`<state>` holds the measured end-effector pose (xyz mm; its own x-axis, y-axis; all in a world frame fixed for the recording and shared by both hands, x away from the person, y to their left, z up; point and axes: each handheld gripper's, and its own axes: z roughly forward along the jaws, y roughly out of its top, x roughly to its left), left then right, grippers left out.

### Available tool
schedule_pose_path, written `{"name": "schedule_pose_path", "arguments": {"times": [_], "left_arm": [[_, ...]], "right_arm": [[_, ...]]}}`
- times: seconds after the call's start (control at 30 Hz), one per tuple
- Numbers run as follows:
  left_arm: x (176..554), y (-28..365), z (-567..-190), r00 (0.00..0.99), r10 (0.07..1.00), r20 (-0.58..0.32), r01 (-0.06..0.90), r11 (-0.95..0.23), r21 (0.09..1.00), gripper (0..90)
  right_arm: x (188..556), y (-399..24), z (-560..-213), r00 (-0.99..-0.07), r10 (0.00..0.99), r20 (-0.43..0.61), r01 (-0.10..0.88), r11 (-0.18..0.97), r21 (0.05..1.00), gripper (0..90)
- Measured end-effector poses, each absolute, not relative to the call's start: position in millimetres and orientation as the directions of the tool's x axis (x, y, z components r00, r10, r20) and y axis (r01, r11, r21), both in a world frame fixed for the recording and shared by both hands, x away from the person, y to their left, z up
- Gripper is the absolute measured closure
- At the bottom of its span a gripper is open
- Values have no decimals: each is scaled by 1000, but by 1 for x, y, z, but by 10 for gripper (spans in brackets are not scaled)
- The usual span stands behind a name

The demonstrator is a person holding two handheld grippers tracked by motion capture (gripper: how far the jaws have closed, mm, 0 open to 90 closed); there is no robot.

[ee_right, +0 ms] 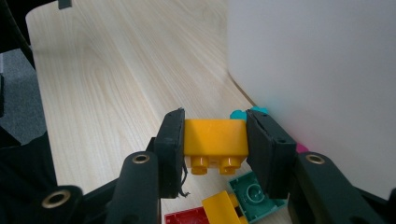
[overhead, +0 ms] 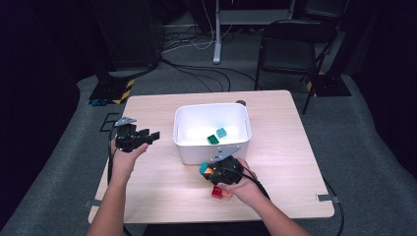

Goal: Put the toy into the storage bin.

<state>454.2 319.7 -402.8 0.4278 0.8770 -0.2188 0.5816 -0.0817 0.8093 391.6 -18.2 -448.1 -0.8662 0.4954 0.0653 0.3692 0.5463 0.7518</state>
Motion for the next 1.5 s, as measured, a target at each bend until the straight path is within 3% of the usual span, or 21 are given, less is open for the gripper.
{"name": "schedule_pose_path", "arguments": {"times": [0.93, 1.5], "left_arm": [[454, 322, -402, 426, 877, -222, 581, -77, 810, 442], [451, 322, -398, 439, 867, -236, 573, -68, 817, 442]], "right_arm": [[397, -52, -365, -849, 523, 82, 376, 488, 787, 583], [428, -50, -332, -811, 584, 35, 375, 473, 798, 582]]}}
